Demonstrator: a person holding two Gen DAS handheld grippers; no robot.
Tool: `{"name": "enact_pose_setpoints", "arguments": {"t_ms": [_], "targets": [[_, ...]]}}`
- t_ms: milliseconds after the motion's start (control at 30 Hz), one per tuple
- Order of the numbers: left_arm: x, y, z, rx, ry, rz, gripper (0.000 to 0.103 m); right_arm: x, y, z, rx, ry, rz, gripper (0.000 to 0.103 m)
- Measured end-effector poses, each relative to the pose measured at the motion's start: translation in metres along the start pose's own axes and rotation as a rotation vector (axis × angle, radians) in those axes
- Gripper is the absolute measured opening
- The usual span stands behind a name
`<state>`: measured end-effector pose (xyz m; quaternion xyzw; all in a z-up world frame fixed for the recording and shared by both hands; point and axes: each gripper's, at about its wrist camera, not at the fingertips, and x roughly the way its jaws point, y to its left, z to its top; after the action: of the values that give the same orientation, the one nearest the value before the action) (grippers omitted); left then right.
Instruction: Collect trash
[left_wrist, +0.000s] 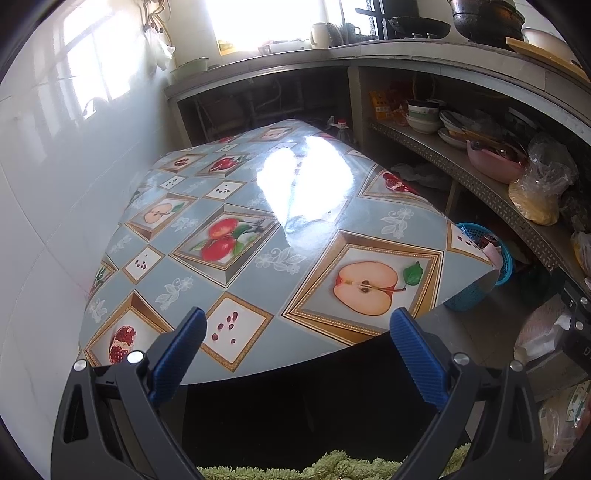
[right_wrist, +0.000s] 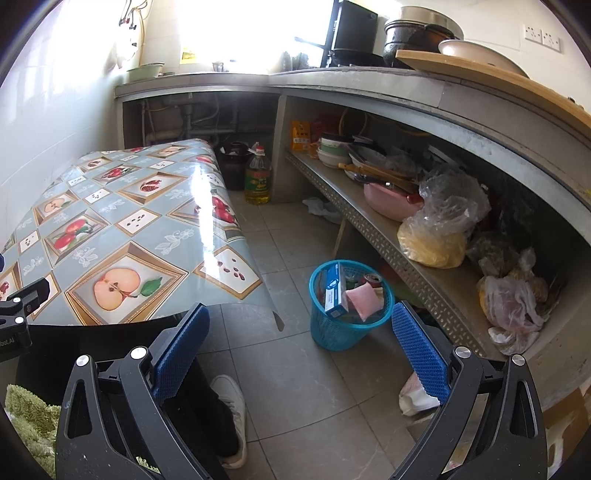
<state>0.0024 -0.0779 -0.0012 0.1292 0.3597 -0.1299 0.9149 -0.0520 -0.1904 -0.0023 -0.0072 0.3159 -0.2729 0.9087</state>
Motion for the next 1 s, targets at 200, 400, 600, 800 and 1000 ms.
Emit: {"name": "enact_pose_setpoints", "arguments": {"t_ms": [200, 400, 600, 800, 1000], "targets": [[0.0014, 0.001, 0.0, -0.003, 0.005, 0.002, 0.097, 0.0001, 0.0003, -0.0001, 0.001, 0.001, -0.001, 0.095], [0.0009, 0.0006, -0.0001, -0.004, 0.007, 0.002, 0.097, 0.0001, -0.0002, 0.0004, -0.001, 0.001, 0.0, 0.095], [0.0017, 0.0009, -0.0008, -0.004, 0.013, 0.003, 0.097, -0.0004, -0.0007, 0.0009, 0.0, 0.001, 0.002, 0.095], [0.0026, 0.0013, -0.0015, -0.005, 0.016, 0.004, 0.097, -0.0003, 0.0001, 0.0005, 0.0, 0.0, 0.001, 0.095], [0.0027, 0.0013, -0.0015, -0.005, 0.017, 0.003, 0.097, -0.0001, -0.0009, 0.0012, 0.0, 0.0, 0.003, 0.095]]}}
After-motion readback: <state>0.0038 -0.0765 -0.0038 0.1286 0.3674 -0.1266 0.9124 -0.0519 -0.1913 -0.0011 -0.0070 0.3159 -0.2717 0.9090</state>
